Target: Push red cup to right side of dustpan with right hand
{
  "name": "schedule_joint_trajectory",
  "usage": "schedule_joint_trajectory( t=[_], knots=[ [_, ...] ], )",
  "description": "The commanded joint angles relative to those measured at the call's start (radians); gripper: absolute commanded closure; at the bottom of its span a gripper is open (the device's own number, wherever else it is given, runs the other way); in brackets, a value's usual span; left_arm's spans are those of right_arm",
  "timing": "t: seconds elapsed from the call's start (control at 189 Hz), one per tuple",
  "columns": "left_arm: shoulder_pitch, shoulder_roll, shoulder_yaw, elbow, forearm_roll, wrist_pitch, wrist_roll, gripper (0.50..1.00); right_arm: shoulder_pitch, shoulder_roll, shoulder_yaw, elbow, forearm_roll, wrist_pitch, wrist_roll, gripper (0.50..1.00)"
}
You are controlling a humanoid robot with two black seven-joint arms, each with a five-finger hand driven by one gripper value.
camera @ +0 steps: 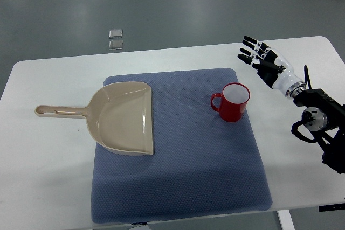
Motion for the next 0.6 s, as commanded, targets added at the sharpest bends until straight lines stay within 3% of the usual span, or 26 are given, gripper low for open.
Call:
schedule_joint_trajectory(
  t=[0.0, 0.593],
  knots=[
    [-0.002, 0.000, 0.000, 0.000, 0.000, 0.000, 0.000, 0.500, 0.000, 0.002, 0.003, 0.000, 0.000, 0.000, 0.002, 0.570],
    [0.000, 0.000, 0.001, 0.000, 0.000, 0.000, 0.000, 0.500, -0.003, -0.014, 0.014, 0.000, 0.003, 0.046, 0.019, 0.568]
  ],
)
